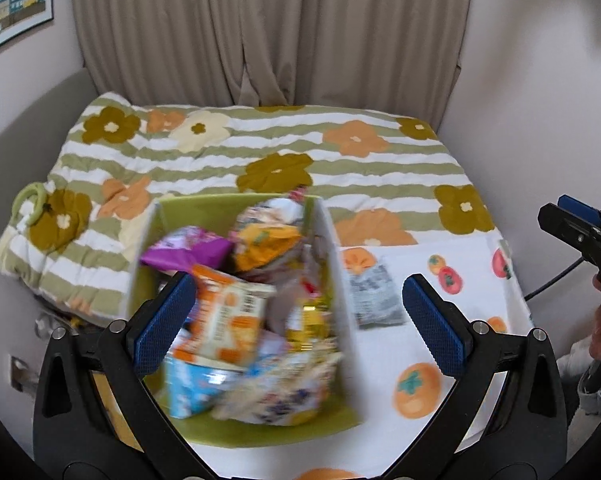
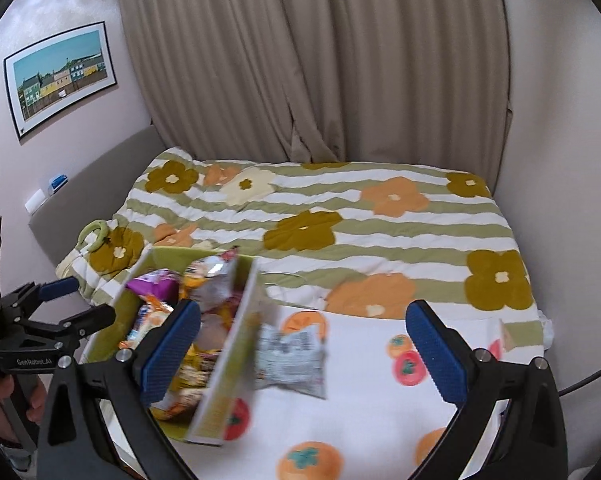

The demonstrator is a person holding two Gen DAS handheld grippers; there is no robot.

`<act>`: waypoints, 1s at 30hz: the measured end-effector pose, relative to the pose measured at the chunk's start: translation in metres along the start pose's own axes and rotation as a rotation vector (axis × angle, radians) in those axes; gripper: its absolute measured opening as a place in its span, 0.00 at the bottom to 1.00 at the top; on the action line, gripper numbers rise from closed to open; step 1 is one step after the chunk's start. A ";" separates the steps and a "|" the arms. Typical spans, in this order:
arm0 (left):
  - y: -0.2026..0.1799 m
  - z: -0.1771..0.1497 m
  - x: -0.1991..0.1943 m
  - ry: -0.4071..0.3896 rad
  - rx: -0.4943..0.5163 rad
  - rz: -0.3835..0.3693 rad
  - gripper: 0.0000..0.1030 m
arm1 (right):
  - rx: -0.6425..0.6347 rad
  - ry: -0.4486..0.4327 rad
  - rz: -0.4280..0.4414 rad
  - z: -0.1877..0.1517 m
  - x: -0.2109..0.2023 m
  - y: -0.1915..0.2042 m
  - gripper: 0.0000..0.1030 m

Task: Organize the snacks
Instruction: 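Move the left tool to the grey-white printed bag on the sheet, then grasp the grey-white printed bag with the left tool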

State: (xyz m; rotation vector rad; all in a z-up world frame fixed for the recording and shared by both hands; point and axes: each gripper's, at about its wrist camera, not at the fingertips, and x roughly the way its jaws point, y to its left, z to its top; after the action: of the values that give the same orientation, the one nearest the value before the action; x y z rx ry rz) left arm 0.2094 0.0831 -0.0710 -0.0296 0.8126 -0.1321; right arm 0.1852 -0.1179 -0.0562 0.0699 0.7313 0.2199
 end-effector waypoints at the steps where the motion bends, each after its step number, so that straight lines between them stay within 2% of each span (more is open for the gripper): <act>1: -0.015 -0.003 0.006 0.009 -0.007 0.001 1.00 | 0.001 0.004 0.003 0.000 0.000 -0.011 0.99; 5: -0.057 -0.011 0.029 0.041 -0.018 0.017 1.00 | -0.012 0.036 0.028 -0.004 0.009 -0.051 0.99; 10: -0.102 -0.026 0.068 0.086 -0.037 0.050 1.00 | -0.018 0.119 0.100 -0.013 0.045 -0.094 0.99; 13: -0.122 -0.034 0.094 0.106 -0.028 0.101 1.00 | -0.013 0.149 0.130 -0.020 0.065 -0.112 0.99; 16: -0.140 -0.046 0.128 0.101 -0.031 0.187 1.00 | -0.022 0.174 0.146 -0.031 0.087 -0.126 0.99; 21: -0.156 -0.060 0.187 0.130 -0.027 0.346 1.00 | -0.022 0.213 0.178 -0.049 0.124 -0.143 0.99; 25: -0.156 -0.065 0.228 0.188 -0.051 0.425 1.00 | -0.023 0.238 0.197 -0.059 0.146 -0.155 0.99; 30: -0.153 -0.070 0.266 0.271 -0.056 0.483 1.00 | -0.022 0.269 0.207 -0.068 0.170 -0.167 0.99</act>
State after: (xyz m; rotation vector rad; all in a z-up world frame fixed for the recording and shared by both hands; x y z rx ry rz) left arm 0.3231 -0.1012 -0.2998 0.1339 1.0712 0.3497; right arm 0.2922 -0.2434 -0.2413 0.0967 0.9901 0.4406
